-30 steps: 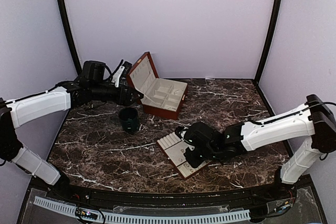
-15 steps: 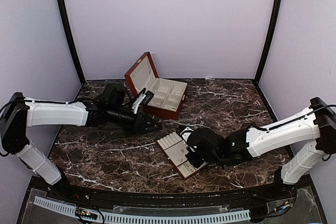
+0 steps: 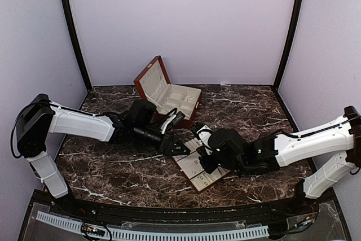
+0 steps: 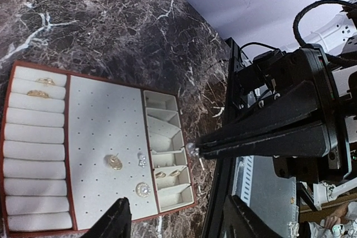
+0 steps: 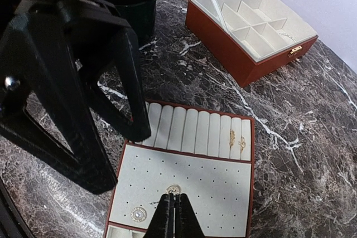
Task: Organize the mixed jewelry
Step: Pass from the right arm to the left
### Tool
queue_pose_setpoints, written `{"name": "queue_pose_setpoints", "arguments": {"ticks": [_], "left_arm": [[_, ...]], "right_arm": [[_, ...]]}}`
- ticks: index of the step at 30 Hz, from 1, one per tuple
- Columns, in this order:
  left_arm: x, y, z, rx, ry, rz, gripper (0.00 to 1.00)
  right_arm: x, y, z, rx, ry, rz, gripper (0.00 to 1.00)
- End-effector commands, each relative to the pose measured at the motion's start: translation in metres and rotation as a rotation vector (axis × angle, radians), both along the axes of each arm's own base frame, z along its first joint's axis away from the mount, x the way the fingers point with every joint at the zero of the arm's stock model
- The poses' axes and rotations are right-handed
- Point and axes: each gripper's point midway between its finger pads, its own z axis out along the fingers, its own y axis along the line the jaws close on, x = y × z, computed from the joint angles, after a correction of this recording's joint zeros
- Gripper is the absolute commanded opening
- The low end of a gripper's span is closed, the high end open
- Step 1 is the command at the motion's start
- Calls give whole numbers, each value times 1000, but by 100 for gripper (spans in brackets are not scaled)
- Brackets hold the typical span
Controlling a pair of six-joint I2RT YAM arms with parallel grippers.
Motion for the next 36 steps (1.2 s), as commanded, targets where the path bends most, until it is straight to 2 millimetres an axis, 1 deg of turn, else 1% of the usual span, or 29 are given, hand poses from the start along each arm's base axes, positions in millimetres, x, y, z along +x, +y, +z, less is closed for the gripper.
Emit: {"name": "queue_pose_setpoints", "arguments": {"ticks": [1, 4, 7, 14, 20, 24, 25, 31, 34, 35, 36], "left_arm": [[-6, -17, 20, -67, -17, -49, 54], [-9, -21, 16, -65, 0, -65, 50], [-12, -25, 15, -69, 4, -74, 48], [-10, -27, 11, -65, 11, -65, 42], [-8, -28, 9, -62, 13, -58, 32], [-8, -29, 10, -69, 14, -59, 27], [-8, -29, 11, -70, 12, -60, 25], [-14, -28, 13, -94, 5, -93, 0], [-17, -27, 17, -109, -35, -107, 0], [-17, -26, 16, -106, -52, -109, 0], [-17, -24, 14, -100, -66, -107, 0]], "right_arm": [[-2, 13, 25, 105, -16, 15, 0], [-2, 14, 25, 108, -15, 19, 0], [-3, 15, 26, 111, -11, 27, 0], [-6, 17, 30, 130, -5, 44, 0], [-10, 20, 31, 149, 8, 71, 0], [-13, 23, 29, 149, 17, 86, 0], [-12, 23, 29, 146, 18, 86, 0], [-11, 22, 26, 137, 24, 71, 0], [-10, 20, 29, 149, 28, 55, 0], [-9, 19, 30, 158, 33, 45, 4], [-9, 17, 33, 171, 39, 39, 12]]}}
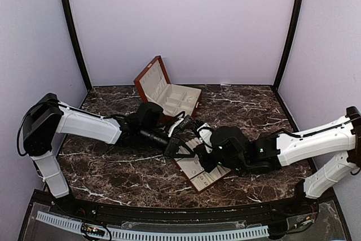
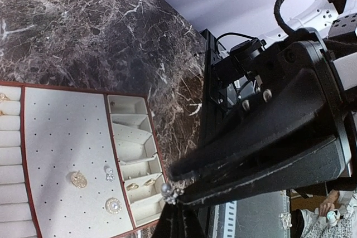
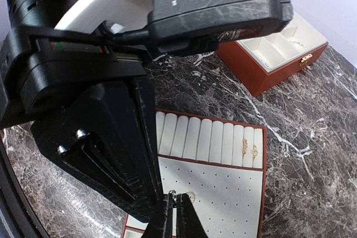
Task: Organize the mixed jewelry
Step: Pass from the right arm to the left, then pass from the left arm to the right
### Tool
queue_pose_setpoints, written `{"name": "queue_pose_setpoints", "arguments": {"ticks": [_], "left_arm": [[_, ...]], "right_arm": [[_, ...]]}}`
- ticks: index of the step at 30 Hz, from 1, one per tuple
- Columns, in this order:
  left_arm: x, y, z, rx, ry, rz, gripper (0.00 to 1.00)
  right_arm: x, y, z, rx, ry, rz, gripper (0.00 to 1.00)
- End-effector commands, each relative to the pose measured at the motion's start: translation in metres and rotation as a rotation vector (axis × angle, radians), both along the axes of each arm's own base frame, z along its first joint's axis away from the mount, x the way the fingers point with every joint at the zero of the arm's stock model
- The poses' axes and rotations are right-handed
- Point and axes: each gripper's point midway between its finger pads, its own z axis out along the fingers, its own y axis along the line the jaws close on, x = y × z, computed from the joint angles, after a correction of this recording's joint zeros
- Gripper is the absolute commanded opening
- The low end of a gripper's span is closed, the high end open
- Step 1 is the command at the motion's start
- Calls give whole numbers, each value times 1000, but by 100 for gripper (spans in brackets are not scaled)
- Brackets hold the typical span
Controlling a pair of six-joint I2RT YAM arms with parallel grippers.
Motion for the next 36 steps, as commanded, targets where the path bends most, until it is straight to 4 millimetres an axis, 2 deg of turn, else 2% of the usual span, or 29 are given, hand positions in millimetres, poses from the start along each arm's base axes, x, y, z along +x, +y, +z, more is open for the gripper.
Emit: {"name": "queue_pose_setpoints", "arguments": {"ticks": [1, 4, 8, 11, 18, 24, 26, 32, 36], "left_arm": [[1, 2, 10, -38, -110, -9, 0], [5, 5, 6, -22, -154, 16, 0], [7, 9, 7, -15, -251, 35, 0], [11, 15, 13, -19, -343, 68, 0], [5, 24, 24, -36, -520, 86, 0], [1, 23, 25, -20, -566, 86, 0], [0, 23, 24, -19, -571, 83, 0], [-4, 22, 23, -7, -594, 78, 0], [-5, 22, 24, -3, -606, 79, 0]], "right_arm": [[-1, 4, 25, 112, 23, -13, 21], [1, -4, 34, 173, 57, -37, 40], [6, -14, 45, 292, 149, -46, 52], [12, -17, 43, 374, 269, -52, 52], [-7, 10, 38, 473, 469, 68, 52], [-7, 24, 40, 482, 520, 81, 45], [-5, 25, 37, 472, 533, 64, 41], [-1, 26, 35, 466, 543, 47, 39], [0, 25, 30, 445, 554, 30, 32]]}}
